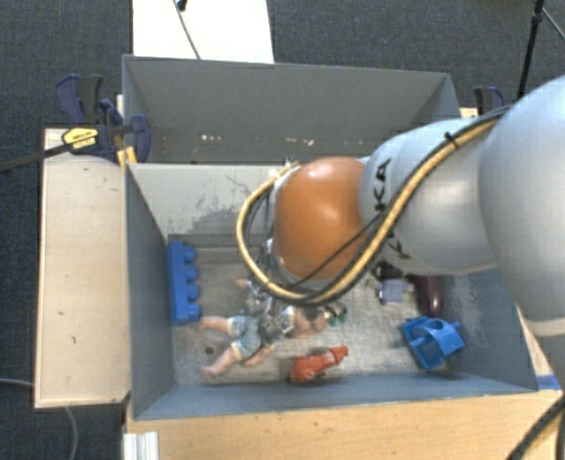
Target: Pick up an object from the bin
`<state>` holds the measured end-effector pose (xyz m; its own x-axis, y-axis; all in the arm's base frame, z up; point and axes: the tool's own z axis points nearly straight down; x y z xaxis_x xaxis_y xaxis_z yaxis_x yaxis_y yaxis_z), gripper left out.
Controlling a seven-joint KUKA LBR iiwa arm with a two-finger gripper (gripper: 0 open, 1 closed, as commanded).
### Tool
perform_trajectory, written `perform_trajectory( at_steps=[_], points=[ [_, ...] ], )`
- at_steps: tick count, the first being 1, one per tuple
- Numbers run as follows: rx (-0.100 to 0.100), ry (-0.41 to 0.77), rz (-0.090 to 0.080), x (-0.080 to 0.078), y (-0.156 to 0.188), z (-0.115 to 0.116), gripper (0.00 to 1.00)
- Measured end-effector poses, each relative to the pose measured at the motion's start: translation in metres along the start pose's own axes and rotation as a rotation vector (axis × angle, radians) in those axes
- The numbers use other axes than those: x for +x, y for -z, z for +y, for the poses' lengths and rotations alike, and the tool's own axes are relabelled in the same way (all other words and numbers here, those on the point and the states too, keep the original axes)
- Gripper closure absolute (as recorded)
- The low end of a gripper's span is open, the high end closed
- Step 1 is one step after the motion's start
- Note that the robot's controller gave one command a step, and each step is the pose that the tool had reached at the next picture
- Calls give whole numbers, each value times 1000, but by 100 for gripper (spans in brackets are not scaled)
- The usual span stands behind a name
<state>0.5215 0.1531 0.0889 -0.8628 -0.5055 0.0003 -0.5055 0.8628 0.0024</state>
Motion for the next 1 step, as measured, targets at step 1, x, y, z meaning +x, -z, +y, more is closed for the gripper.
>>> perform_trajectory(
  at_steps=[1],
  points=[
    [1,-1,1,0,16,0,100]
  ],
)
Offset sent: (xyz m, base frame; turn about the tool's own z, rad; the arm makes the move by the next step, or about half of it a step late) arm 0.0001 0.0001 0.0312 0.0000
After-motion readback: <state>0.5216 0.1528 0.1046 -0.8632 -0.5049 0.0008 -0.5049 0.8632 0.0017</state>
